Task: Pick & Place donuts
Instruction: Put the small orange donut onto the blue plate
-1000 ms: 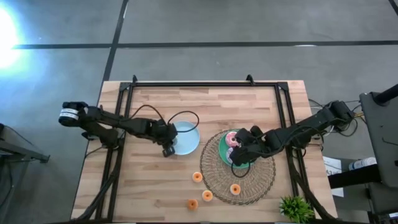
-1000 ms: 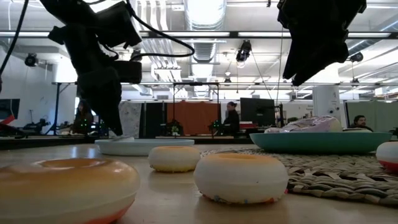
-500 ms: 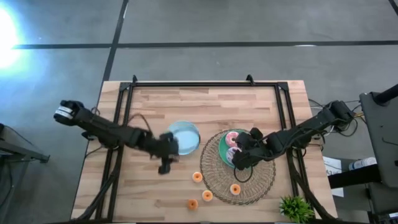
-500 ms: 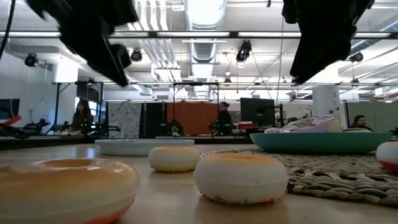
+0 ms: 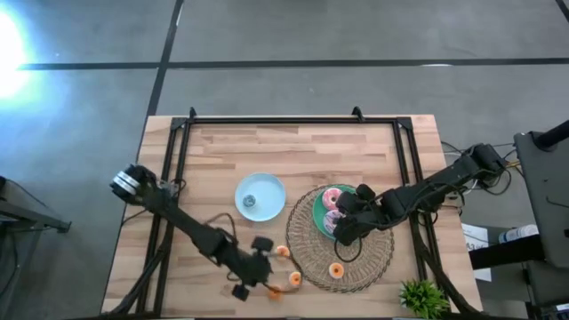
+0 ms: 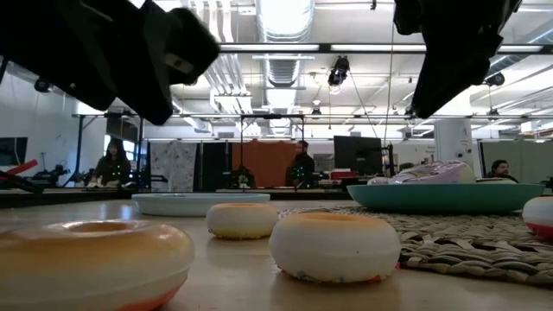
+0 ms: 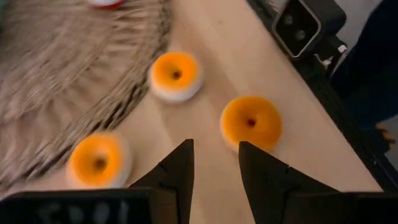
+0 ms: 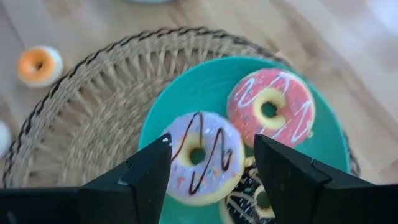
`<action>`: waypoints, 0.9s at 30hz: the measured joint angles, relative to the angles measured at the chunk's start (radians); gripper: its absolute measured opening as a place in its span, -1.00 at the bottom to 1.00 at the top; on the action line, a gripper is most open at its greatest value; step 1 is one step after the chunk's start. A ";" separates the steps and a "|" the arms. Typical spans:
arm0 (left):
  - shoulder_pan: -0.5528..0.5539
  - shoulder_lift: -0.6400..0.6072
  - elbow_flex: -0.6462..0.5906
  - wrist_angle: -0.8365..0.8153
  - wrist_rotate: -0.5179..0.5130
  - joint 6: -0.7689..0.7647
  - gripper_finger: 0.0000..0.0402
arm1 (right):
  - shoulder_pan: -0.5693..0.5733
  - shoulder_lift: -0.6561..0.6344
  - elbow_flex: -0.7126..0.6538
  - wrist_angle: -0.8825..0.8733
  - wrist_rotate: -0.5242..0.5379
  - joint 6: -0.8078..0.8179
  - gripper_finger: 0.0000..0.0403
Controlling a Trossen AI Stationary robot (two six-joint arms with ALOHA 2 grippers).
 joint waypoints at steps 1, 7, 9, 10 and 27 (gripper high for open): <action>-0.005 0.027 0.029 -0.005 0.002 0.009 -0.50 | 0.000 0.000 0.000 -0.001 -0.008 -0.001 0.10; -0.030 0.092 0.097 -0.003 0.009 -0.002 -0.50 | 0.002 0.000 0.000 -0.006 -0.030 -0.017 0.10; -0.043 0.114 0.117 -0.004 0.028 0.013 -0.50 | 0.002 0.000 0.000 -0.008 -0.030 -0.032 0.10; -0.048 0.128 0.130 -0.009 0.031 0.018 -0.50 | 0.002 0.000 0.000 -0.011 -0.030 -0.037 0.10; -0.067 0.258 0.207 -0.114 -0.063 -0.005 -0.50 | 0.002 0.000 -0.007 -0.037 -0.028 -0.049 0.10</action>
